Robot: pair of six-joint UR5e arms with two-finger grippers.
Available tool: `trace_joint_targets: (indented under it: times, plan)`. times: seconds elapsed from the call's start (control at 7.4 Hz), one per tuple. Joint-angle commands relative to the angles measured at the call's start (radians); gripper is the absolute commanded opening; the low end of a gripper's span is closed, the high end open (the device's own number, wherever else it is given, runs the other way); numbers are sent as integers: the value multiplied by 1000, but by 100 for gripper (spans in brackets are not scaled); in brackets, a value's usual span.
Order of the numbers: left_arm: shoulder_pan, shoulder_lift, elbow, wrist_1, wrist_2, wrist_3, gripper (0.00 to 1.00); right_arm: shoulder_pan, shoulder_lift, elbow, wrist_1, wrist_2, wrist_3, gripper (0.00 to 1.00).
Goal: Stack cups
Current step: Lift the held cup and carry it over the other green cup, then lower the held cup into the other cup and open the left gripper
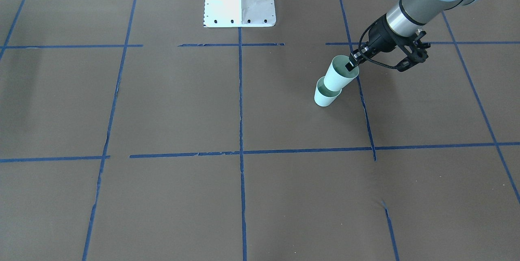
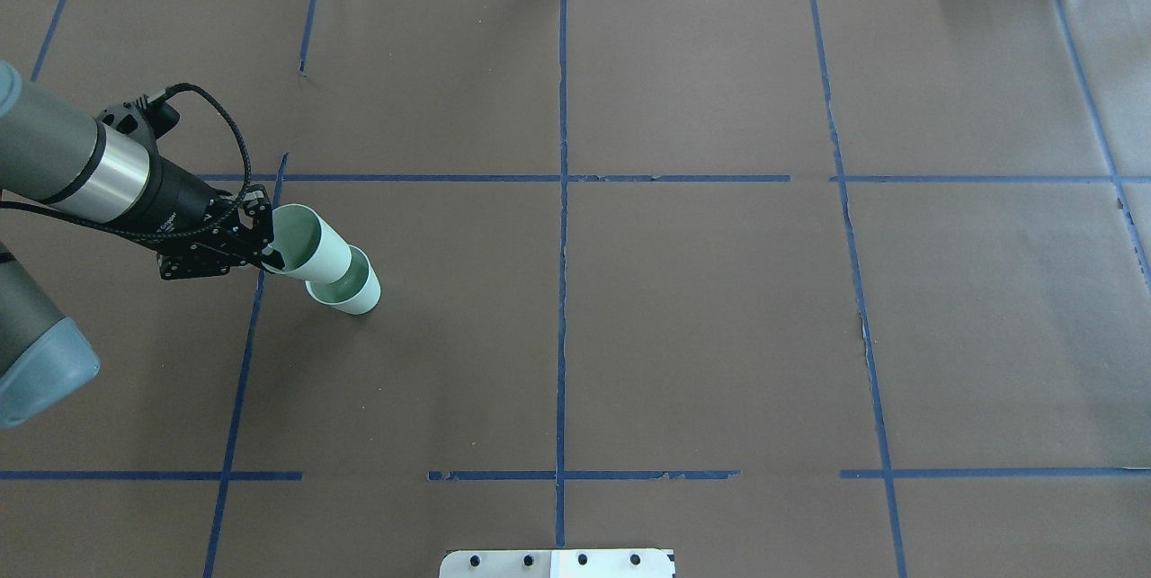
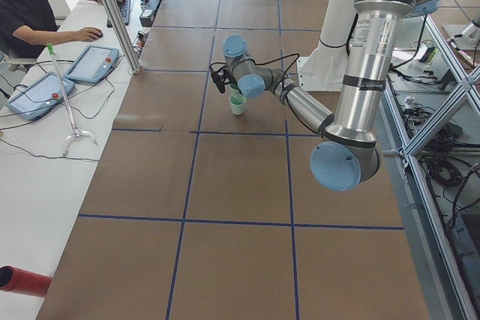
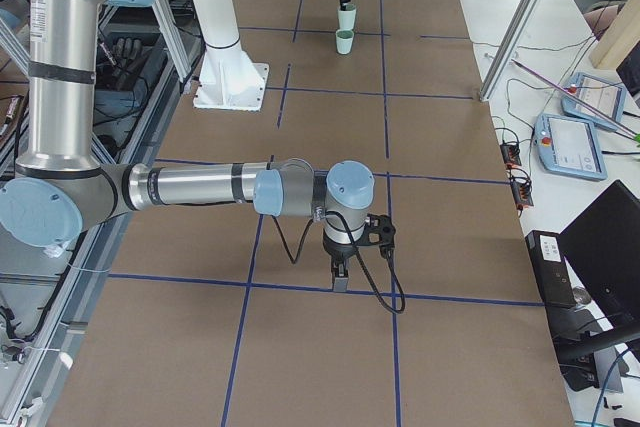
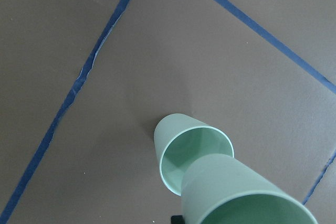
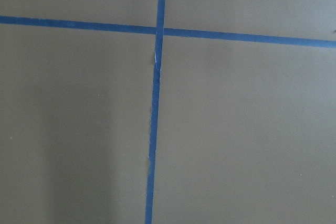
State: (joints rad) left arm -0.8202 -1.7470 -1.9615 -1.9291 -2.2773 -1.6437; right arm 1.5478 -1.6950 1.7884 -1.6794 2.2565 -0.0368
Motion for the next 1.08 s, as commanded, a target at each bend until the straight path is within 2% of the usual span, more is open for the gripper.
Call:
trace_joint_targets:
  times: [0.0,0.41,0.54,0.68,0.95]
  plan:
    - [10,-2,6,1,13,-1,0,0,0,0,0,0,0,100]
    - [29,-9,18,1,13,-1,0,0,0,0,0,0,0,100]
    - [29,-11,18,1,13,-1,11,0,0,0,0,0,0,100]
    - [30,-12,24,-1,15,-1,39,0,0,0,0,0,0,100]
    - [30,-19,24,-1,15,8,49,0,0,0,0,0,0,100]
